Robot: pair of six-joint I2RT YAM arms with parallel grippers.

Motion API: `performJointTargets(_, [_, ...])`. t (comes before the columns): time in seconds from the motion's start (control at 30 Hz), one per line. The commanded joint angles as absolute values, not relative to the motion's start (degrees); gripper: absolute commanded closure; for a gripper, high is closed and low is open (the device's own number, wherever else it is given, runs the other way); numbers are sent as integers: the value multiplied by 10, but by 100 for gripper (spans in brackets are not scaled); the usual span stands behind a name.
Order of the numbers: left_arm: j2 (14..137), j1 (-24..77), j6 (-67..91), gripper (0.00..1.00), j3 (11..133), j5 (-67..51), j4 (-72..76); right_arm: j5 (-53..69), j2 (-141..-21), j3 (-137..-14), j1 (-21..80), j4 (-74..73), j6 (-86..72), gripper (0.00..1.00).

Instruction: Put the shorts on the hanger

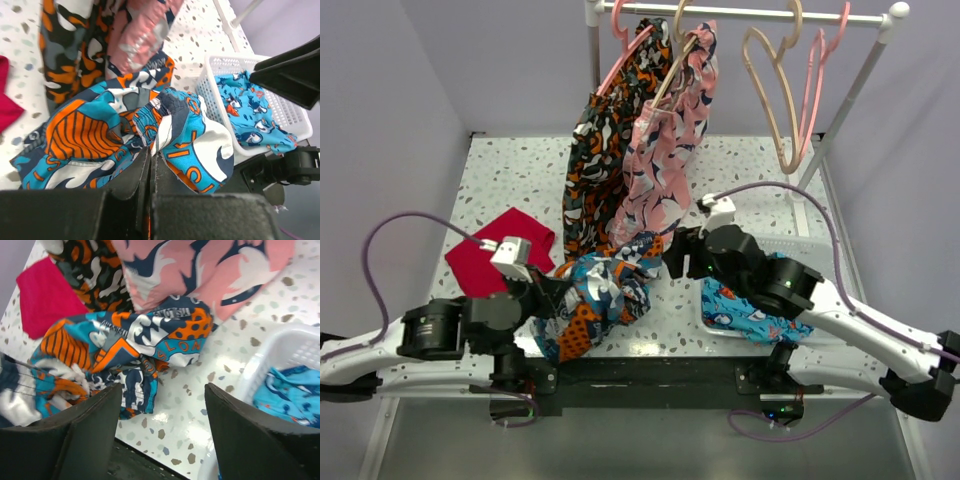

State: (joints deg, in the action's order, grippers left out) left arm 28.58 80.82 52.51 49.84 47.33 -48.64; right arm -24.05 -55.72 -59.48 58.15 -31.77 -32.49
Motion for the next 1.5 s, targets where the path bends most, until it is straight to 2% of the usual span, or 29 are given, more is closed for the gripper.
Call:
performJointTargets(0.0, [219,809,470,100,534,533,-527,-163,-617,-589,581,-226,-313,33])
performJointTargets(0.17, [183,809,438,100,572,559,-535,-92,-678,-563,583,-173,-312,34])
performJointTargets(0.27, [193,809,426,100,584,562,-540,-39,-697,-530,596,-131,-312,38])
performJointTargets(0.57, [220,809,419,100,599,570,-545,-133,-692,-439,715,-3,-321,31])
performJointTargets(0.93, [232,810,415,100,620,572,-555,-277,-801,-446,733,112,-302,30])
performJointTargets(1.03, [236,809,413,100,625,570,-556,-342,-800,-461,733,99,-312,38])
performJointTargets(1.07, [236,810,411,100,627,568,-555,-391,-793,-463,733,96,-317,50])
performJointTargets(1.13, [239,809,405,100,628,564,-549,-432,-771,-468,733,77,-316,67])
performJointTargets(1.17, [240,809,400,100,629,557,-546,-471,-744,-479,733,69,-311,89])
performJointTargets(1.2, [244,809,393,100,632,557,-542,-487,-727,-487,733,56,-303,99])
performJointTargets(1.33, [254,809,367,100,632,552,-529,-535,-656,-558,733,-73,-264,100])
performJointTargets(1.47, [252,809,296,100,558,502,-407,-541,-597,-655,733,-154,-225,100])
